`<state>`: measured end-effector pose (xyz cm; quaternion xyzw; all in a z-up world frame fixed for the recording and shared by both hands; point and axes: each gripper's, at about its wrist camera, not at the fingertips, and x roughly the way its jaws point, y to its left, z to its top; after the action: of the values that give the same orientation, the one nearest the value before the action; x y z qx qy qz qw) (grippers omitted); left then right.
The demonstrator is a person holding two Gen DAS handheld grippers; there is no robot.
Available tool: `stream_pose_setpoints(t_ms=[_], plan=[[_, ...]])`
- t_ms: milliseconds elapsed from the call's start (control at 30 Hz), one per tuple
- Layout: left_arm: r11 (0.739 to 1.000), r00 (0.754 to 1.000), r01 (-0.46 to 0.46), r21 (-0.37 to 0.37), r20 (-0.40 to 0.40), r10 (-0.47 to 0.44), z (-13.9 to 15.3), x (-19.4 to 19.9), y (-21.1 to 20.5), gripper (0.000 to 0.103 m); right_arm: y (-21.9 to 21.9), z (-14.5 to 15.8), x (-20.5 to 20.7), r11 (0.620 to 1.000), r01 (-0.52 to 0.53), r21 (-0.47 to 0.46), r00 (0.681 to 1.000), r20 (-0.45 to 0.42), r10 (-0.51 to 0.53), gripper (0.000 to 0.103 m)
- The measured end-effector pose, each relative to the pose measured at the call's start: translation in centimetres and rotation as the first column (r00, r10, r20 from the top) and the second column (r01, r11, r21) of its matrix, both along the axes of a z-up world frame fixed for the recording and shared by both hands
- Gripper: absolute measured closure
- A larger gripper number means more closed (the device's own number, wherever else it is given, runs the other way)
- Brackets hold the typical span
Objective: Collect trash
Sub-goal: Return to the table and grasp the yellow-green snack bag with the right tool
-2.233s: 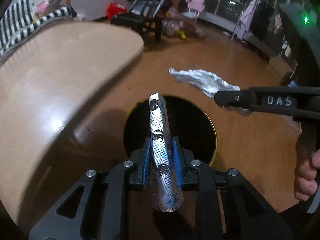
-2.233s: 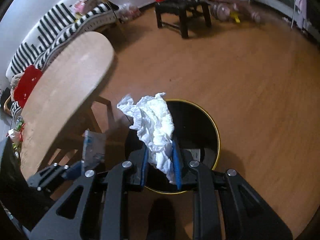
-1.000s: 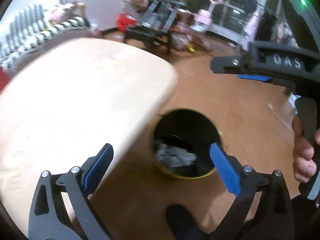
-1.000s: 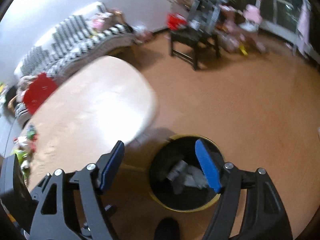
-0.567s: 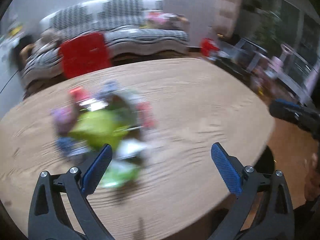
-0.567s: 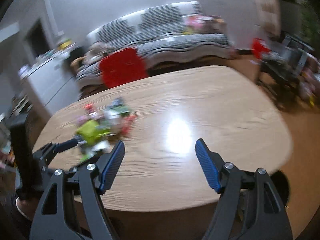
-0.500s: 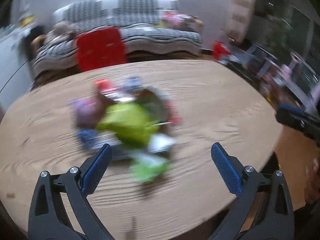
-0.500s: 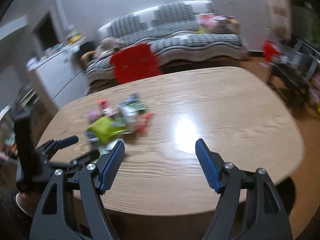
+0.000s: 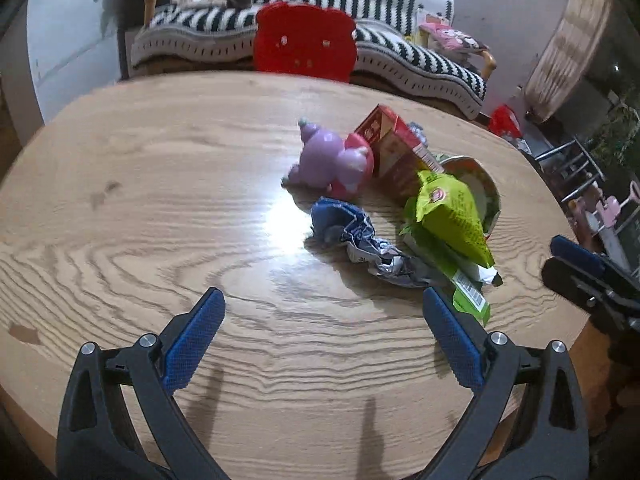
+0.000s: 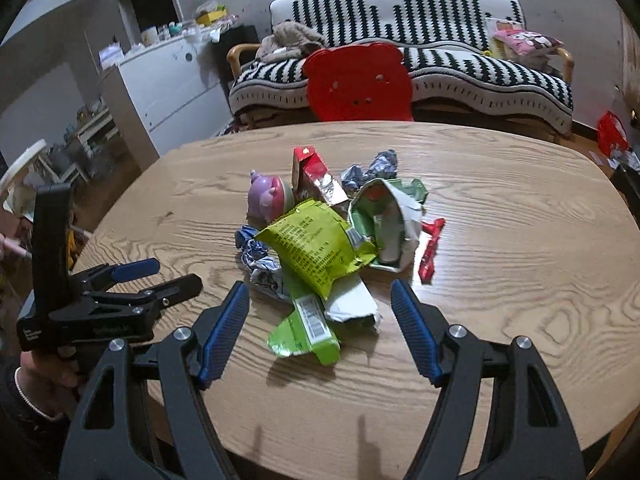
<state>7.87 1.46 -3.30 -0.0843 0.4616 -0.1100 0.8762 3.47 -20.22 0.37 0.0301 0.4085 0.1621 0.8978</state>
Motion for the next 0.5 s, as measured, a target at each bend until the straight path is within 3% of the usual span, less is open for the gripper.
stream_pose_setpoints(t_ms=[167, 267, 500], plan=[[0.998, 0.996, -0.054, -0.044, -0.069, 0.051, -1.7, 1.8, 0.4, 0.007, 1.7, -2.3, 2.5, 0.997, -0.053, -0.062, 0.998, -0.023, 0.051, 0.032], [0.994, 0.992, -0.101, -0.041, -0.078, 0.098, -2.2, 2.7, 1.0, 0.007, 2.8, -3.3, 3.8, 0.991, -0.069, -0.113, 0.998, -0.005, 0.069, 0.032], [0.992, 0.99, -0.115, -0.049, -0.092, 0.11, -2.6, 3.6, 1.4, 0.007, 4.5, -5.0, 6.3, 0.981, -0.098, -0.17, 0.995, 0.009, 0.101, 0.032]])
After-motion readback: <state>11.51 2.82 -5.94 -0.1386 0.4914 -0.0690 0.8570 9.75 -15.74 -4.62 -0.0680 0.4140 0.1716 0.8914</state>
